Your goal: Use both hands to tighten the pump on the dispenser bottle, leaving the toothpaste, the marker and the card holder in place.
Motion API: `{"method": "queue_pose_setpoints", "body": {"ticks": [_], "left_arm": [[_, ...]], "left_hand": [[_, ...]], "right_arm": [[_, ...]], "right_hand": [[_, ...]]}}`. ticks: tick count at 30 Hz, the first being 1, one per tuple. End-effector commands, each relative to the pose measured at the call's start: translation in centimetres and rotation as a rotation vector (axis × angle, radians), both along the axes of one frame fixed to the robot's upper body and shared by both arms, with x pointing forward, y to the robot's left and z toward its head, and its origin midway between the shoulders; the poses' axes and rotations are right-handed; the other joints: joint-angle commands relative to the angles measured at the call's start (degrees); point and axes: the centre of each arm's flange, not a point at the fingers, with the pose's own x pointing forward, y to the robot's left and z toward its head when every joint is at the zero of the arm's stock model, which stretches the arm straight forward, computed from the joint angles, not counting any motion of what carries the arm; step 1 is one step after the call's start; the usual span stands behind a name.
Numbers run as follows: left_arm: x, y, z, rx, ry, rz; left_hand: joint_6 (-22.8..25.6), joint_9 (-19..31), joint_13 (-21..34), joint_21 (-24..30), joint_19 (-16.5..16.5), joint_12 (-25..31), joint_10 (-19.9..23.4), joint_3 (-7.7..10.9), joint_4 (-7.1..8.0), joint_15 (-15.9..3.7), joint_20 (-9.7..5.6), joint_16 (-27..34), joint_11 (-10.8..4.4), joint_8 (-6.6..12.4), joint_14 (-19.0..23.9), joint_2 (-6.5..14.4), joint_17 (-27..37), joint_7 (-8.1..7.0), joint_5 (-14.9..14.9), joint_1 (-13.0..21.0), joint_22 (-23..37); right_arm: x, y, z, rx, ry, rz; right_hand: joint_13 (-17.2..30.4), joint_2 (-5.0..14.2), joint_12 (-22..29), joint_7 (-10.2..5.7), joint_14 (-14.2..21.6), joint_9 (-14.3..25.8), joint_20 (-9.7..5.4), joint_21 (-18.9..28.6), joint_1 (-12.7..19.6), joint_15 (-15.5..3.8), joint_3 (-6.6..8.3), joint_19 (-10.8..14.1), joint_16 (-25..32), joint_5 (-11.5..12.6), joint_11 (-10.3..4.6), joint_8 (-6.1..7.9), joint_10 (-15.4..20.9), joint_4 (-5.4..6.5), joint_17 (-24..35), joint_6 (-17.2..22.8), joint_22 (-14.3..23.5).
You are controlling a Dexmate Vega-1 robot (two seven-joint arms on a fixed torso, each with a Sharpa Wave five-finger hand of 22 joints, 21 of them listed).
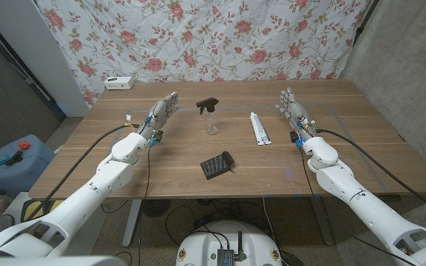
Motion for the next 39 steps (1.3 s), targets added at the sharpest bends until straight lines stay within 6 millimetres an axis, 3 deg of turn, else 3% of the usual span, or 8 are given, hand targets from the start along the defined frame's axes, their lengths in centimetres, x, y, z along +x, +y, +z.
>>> {"method": "queue_pose_setpoints", "body": {"ticks": [1, 4, 8, 21, 24, 30, 32, 39], "left_arm": [[-1.0, 0.2, 0.2, 0.090, -0.018, -0.006], [-1.2, -0.1, 0.1, 0.104, -0.012, -0.007], [-1.5, -0.6, 0.1, 0.148, -0.016, -0.004], [-2.8, -1.1, -0.1, 0.236, -0.034, 0.045], [-3.0, -1.3, -0.3, 0.244, -0.027, 0.056], [-3.2, -1.7, -0.7, 0.254, -0.024, 0.085], [-3.2, -1.9, -0.7, 0.263, -0.026, 0.080], [-3.2, -2.3, -0.8, 0.285, -0.036, 0.085]], "left_hand": [[-0.1, 0.2, 0.1, -0.5, 0.4, -0.1, 0.2, -0.22, -1.27, -0.71, -0.57, 0.0, -0.70, 0.20, -0.1, -1.6, 0.2, -0.51, 0.1, 0.7, 0.2], [-1.0, 0.2, 0.2, -0.9, 0.4, -0.2, -0.1, -0.45, -2.84, -1.13, -0.54, 0.1, -1.38, 0.09, -0.2, -2.8, 0.2, -1.51, 0.4, 2.1, 0.2], [-1.3, 0.2, 0.2, -1.0, 0.3, -0.3, -0.5, -0.43, -3.48, -1.34, -0.55, 0.0, -1.63, 0.09, -0.4, -3.0, 0.2, -1.64, 0.6, 2.8, 0.2], [-1.8, 0.3, 0.2, -2.0, -1.2, -0.1, -0.4, -1.12, -7.84, -2.72, -0.61, 0.3, -3.11, 0.55, -0.1, -6.3, 0.3, -2.28, 1.6, 7.9, 0.2], [-1.9, 0.3, 0.2, -2.8, -5.1, 0.0, -0.3, -1.32, -8.90, -2.78, 1.30, 0.2, -3.31, 0.66, 0.0, -7.2, 0.3, -2.52, 2.3, 10.9, 0.2], [-2.4, 0.2, 0.2, -2.9, -10.5, -0.1, -0.6, -1.82, -9.03, -2.99, 3.83, 0.2, -3.77, 0.55, 0.0, -8.2, 0.3, -2.92, 3.1, 14.6, 0.3], [-2.5, 0.3, 0.2, -3.1, -13.1, 0.0, -0.6, -2.02, -8.93, -3.09, 3.97, 0.3, -3.80, 0.54, 0.1, -8.4, 0.3, -2.85, 3.3, 15.7, 0.3], [-2.9, 0.3, 0.2, -2.9, -15.9, -0.1, -0.8, -2.36, -8.89, -3.29, 4.06, 0.3, -3.92, 0.45, 0.3, -8.7, 0.3, -3.05, 3.5, 17.1, 0.4]], "right_arm": [[0.0, 0.2, -0.6, 0.021, -0.001, -0.004], [0.0, 0.1, -0.6, 0.023, 0.002, -0.007], [-0.1, -0.1, -0.8, 0.029, 0.004, -0.017], [-0.1, -0.4, -0.6, 0.030, 0.015, -0.040], [-0.1, -0.4, -0.8, 0.033, 0.018, -0.041], [-0.1, -0.4, -0.9, 0.041, 0.018, -0.045], [-0.2, -0.4, -0.9, 0.041, 0.016, -0.045], [-0.2, -0.5, -0.9, 0.044, 0.014, -0.049]], "right_hand": [[0.2, -0.02, 0.2, 0.22, 0.2, 0.1, -2.69, 0.3, -0.3, -0.73, 0.22, 0.6, 0.4, 0.2, 0.05, 0.36, 0.7, 0.11, 0.1, 0.7, 0.3], [0.2, 0.00, 0.2, 0.19, 0.2, 0.1, -2.84, 0.2, -0.3, -0.73, 0.29, 0.6, 0.4, 0.2, -0.27, 0.35, 0.7, 0.12, 0.1, 0.7, 0.3], [0.2, 0.07, 0.3, 0.27, 0.2, 0.1, -2.97, 0.2, -0.4, -0.84, 0.38, 0.6, 0.4, 0.3, -0.62, 0.33, 0.9, 0.15, 0.1, 0.7, 0.3], [0.2, 0.15, 0.3, 0.43, 0.5, 0.1, -3.07, 0.2, -0.6, -1.01, 0.62, 0.7, 0.5, 0.3, -0.40, 0.42, 1.4, 0.20, 0.1, 1.1, 0.3], [0.2, 0.15, 0.3, 0.44, 0.6, 0.1, -3.05, 0.2, -0.6, -1.01, 0.66, 0.7, 0.5, 0.3, -0.44, 0.41, 1.4, 0.20, 0.1, 1.1, 0.3], [0.2, 0.15, 0.3, 0.54, 0.7, 0.1, -3.06, 0.3, -0.7, -1.00, 0.77, 0.7, 0.5, 0.3, -0.51, 0.44, 1.5, 0.20, 0.1, 1.2, 0.3], [0.2, 0.15, 0.3, 0.52, 0.7, 0.1, -3.10, 0.2, -0.7, -1.02, 0.81, 0.7, 0.5, 0.4, -0.36, 0.43, 1.6, 0.20, 0.1, 1.3, 0.3], [0.2, 0.16, 0.3, 0.57, 0.7, 0.1, -3.09, 0.2, -0.7, -1.01, 0.92, 0.7, 0.5, 0.4, -0.29, 0.49, 1.7, 0.20, 0.1, 1.5, 0.3]]}}
